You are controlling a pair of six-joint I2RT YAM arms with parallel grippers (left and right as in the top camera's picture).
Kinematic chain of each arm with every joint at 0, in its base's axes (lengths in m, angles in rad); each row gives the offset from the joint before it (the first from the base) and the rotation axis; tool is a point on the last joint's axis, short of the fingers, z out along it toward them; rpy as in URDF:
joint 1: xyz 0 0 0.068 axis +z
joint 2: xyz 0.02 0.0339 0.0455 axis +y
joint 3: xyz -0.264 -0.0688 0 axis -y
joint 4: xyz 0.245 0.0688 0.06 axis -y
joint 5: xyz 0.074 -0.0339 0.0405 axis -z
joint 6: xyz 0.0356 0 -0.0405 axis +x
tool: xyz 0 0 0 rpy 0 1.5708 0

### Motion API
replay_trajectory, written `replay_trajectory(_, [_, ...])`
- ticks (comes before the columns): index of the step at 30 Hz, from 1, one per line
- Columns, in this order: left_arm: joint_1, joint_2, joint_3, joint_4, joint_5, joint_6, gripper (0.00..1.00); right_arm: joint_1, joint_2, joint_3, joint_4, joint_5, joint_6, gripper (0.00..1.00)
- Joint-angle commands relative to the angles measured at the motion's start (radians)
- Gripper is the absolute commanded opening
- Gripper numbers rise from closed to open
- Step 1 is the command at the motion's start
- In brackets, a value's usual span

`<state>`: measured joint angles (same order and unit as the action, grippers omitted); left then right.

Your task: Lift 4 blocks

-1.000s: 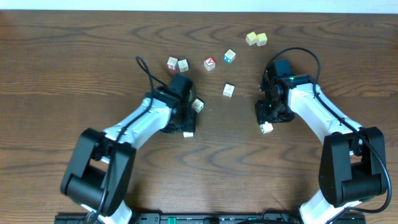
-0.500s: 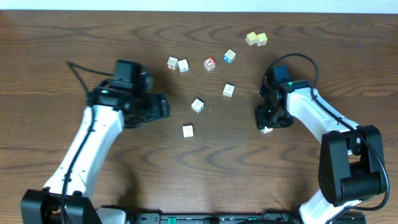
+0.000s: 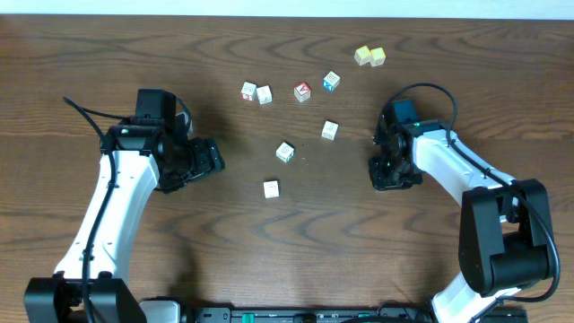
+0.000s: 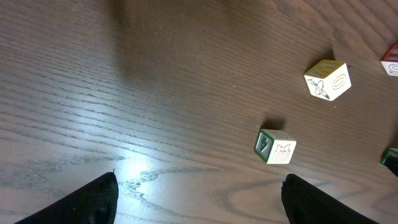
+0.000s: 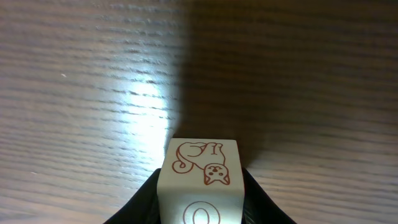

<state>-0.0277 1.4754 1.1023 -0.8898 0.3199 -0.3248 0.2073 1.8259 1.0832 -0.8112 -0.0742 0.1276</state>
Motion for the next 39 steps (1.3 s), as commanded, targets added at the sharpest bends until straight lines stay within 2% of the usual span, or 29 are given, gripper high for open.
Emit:
replay_trajectory(1, [0.004,0.002,0.014,-0.004,0.008,-0.001,0.84,0.029,0.008,-0.005,0.023,-0.059,0.084,0.22])
replay_trajectory(4, [0.004,0.002,0.012,-0.004,0.008,-0.001,0.84,0.053,0.008,-0.005,0.043,-0.058,0.147,0.22])
replay_trajectory(18, [0.004,0.009,-0.049,0.028,0.002,-0.001,0.84,0.077,0.008,-0.005,0.034,-0.058,0.145,0.23])
replay_trajectory(19, [0.004,0.009,-0.051,0.029,0.002,-0.001,0.84,0.081,0.008,-0.005,0.034,-0.057,0.145,0.26])
replay_trajectory(21, [0.004,0.009,-0.053,0.031,0.001,-0.001,0.84,0.082,0.008,-0.004,0.034,-0.054,0.145,0.41])
replay_trajectory(26, [0.004,0.009,-0.053,0.031,0.001,-0.001,0.84,0.069,0.006,0.044,-0.032,-0.007,0.145,0.52])
replay_trajectory(30, [0.004,0.009,-0.053,0.032,0.001,-0.001,0.84,0.054,0.006,0.161,-0.164,0.071,0.137,0.67])
replay_trajectory(35, [0.004,0.009,-0.053,0.031,0.001,-0.001,0.84,0.059,0.006,0.326,-0.277,0.050,0.119,0.72])
replay_trajectory(39, [0.004,0.009,-0.053,0.031,0.002,-0.001,0.84,0.076,0.006,0.378,-0.217,-0.043,0.146,0.73])
